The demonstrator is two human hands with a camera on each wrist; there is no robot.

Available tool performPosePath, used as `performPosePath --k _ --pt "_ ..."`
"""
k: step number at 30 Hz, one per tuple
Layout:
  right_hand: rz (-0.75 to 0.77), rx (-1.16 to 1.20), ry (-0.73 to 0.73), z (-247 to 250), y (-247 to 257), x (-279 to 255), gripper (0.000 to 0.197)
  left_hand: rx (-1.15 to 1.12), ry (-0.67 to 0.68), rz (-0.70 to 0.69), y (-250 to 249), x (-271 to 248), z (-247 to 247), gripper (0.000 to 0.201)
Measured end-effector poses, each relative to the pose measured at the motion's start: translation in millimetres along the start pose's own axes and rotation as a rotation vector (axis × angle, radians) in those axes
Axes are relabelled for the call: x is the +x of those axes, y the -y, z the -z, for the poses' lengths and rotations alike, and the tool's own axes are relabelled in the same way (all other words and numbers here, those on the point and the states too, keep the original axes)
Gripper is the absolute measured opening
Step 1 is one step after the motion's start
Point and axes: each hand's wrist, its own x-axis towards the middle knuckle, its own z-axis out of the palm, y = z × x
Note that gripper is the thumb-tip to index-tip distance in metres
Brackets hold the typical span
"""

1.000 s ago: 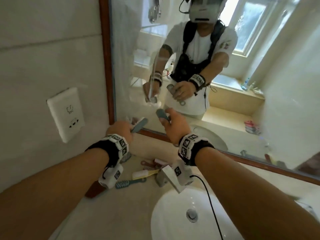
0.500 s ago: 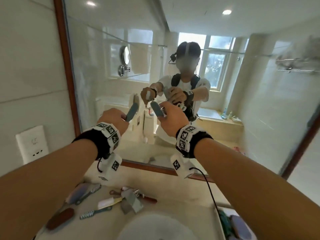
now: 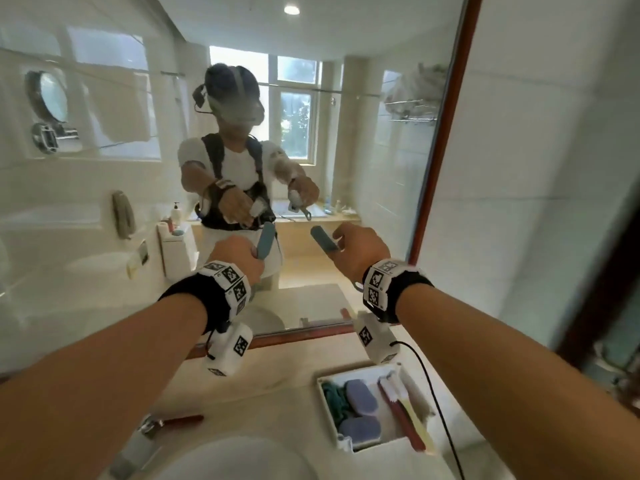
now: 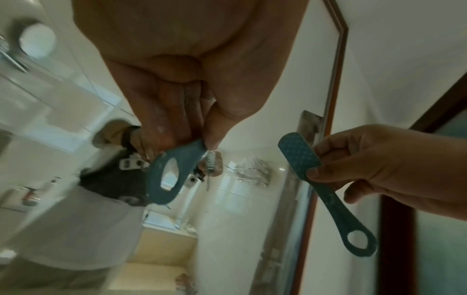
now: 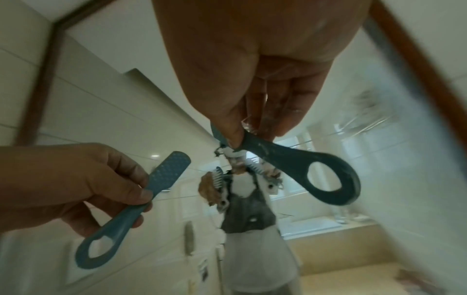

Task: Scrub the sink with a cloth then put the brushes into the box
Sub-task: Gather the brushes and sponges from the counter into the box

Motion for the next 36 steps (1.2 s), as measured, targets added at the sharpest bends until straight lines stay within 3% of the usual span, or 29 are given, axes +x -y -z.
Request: performPosePath --k 7,14,19,27,32,36 --pt "-0.228 -0.119 -0.058 33.1 -105.8 -17.9 0.029 -0.078 0.167 -0.164 -74.5 2.5 -87.3 0.014" --pt "-0.274 -0.126 0.042 -6.9 -187.4 -22.4 0.018 -0.058 0.302 -0.144 -101.4 -6.6 -173.3 0.015" --pt "-0.249 -0.056 0.125 -49.7 -245.3 -7.5 0.019 -0.01 0.363 -0.057 -127.0 -9.1 -244.5 0.023" --pt "-0.268 0.098 0.373 -108.5 -351.1 -2.1 0.017 0.024 0.519 0.125 -159.8 -39.4 -362.2 0.012" --pt "-0.31 0.133 0.47 -150.9 -395.8 -15.7 0.042 -0.111 0.601 0.313 -160.6 -49.6 -413.2 0.009" --pt "-0.383 0.155 0.516 -177.4 -416.9 -26.7 0.033 -0.202 0.625 0.423 -156.0 -52.8 -453.1 0.011"
